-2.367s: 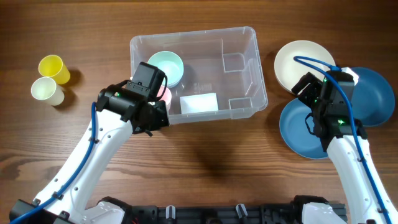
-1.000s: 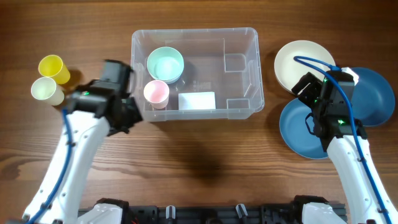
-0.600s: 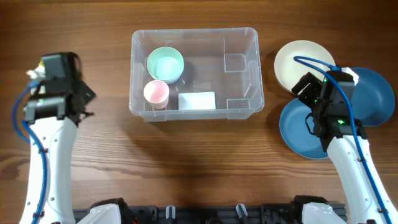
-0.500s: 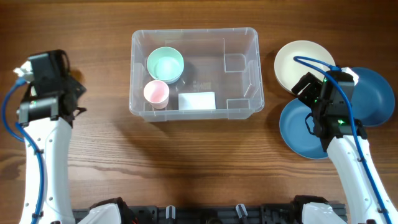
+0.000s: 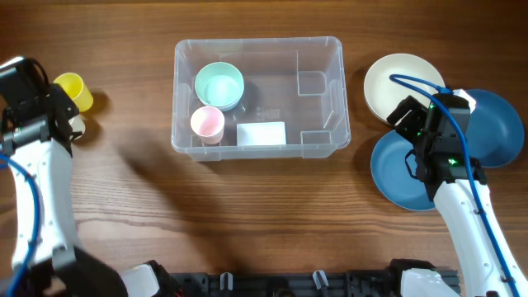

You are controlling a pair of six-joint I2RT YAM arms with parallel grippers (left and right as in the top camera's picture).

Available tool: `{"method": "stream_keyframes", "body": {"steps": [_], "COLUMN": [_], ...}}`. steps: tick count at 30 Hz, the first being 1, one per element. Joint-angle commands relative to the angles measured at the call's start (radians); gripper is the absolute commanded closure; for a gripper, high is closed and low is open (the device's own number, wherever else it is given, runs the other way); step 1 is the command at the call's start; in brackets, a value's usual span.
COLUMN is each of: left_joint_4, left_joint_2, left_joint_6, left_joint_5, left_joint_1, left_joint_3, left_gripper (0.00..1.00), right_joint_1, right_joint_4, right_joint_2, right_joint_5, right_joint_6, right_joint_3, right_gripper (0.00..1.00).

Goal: Pack container
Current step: 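Move the left gripper back to the cream cup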

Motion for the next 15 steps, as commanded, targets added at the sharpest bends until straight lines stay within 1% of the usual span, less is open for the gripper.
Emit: {"method": "stream_keyframes", "body": {"steps": [1,3,4,6,7,10,12,15], "left_joint_4": [0.023,0.045,0.055,0.072,0.079,0.092,0.104,0.113], "left_joint_2": [0.095,0.126,0.141,0.169,0.187,0.227,0.25,0.274], "left_joint_6": [0.228,0.224,0.222,0.221,0.221,0.221,0.221,0.221], "left_joint_5": [0.14,0.14,0.147,0.168,0.177,0.176,0.176,0.176], "left_joint_1": [0.006,0.006,0.006,0.006,0.006,0.006,0.01,0.02], "left_joint_3": [-0.003,-0.003,-0.003,-0.003,-0.003,-0.003,-0.003,-0.004], "left_gripper": [0.86,0.84,0.8,0.68,0.65,0.65,0.62,0.63], "right_joint_1": [-0.003,-0.003,-0.003,-0.003,-0.003,-0.003,-0.003,-0.003], "right_joint_4": [0.002,0.002,0.002,0.002,0.002,0.002,0.002,0.002], "right_joint_2": [0.002,0.002,0.002,0.002,0.002,0.002,0.002,0.002], "right_joint_5": [0.003,0.003,0.003,0.003,0.003,0.003,0.003,0.003], "right_joint_6": [-0.005,-0.006,-0.005,-0.005,-0.005,-0.005,-0.006,-0.005], "right_joint_3": [0.015,0.015,0.015,0.015,0.015,0.015,0.015,0.015], "right_gripper": [0.0,0.0,0.0,0.0,0.0,0.0,0.0,0.0]}}
